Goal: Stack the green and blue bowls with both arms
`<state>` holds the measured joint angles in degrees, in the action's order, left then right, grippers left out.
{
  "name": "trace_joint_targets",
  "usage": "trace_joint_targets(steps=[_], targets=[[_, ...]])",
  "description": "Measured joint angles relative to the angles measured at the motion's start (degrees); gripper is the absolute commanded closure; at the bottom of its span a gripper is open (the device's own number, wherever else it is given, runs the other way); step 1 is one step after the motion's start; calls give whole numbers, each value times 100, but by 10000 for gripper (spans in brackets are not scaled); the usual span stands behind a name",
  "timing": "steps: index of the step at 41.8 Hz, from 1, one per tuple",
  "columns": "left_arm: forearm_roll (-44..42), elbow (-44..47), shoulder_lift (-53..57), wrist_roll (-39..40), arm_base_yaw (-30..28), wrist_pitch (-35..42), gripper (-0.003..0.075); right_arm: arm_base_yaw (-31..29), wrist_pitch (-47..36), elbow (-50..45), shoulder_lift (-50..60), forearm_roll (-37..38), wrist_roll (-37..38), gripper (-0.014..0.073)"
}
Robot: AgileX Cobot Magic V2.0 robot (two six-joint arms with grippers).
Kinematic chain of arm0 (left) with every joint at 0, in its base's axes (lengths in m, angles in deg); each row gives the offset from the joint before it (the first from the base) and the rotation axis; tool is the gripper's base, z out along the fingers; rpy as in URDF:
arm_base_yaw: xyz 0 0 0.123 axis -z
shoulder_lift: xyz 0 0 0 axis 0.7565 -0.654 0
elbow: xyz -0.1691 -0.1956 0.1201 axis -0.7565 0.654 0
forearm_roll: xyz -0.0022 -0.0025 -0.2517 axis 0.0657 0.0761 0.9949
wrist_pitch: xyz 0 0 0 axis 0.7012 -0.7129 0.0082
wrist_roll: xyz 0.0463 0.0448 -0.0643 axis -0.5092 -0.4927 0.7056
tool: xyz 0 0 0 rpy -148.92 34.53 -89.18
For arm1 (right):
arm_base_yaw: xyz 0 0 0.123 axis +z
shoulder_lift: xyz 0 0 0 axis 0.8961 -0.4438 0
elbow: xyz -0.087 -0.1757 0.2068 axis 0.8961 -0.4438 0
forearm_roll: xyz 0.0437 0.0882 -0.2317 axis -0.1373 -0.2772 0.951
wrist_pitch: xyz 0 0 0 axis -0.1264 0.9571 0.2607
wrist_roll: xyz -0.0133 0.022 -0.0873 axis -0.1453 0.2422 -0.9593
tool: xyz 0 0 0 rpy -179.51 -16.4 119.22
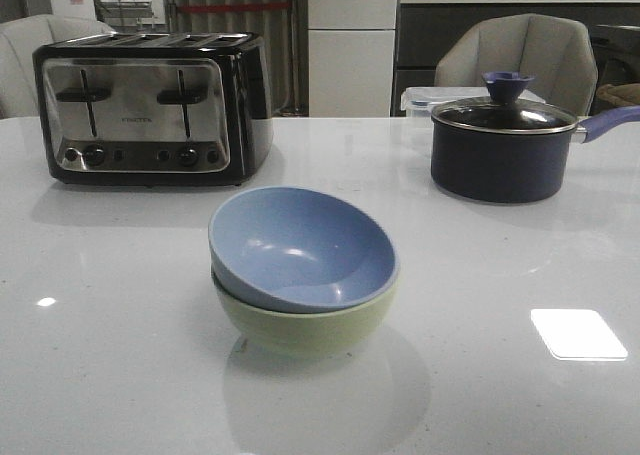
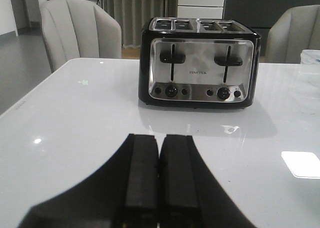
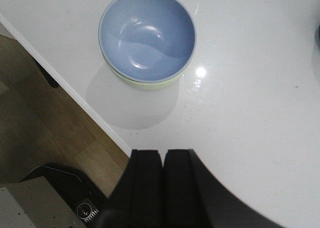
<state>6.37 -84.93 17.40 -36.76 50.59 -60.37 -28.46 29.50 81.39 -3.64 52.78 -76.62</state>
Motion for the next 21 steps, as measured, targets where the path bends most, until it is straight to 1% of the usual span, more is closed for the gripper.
trace_joint_targets(steps=[2,10,21], targets=[[-10,149,0,54,0,217,627,0,0,0,0,0,0,526],[-107,149,0,84,0,718,627,0,34,0,0,0,0,526],[-118,149,0,84,10,830,627,0,43,0,0,0,0,526]])
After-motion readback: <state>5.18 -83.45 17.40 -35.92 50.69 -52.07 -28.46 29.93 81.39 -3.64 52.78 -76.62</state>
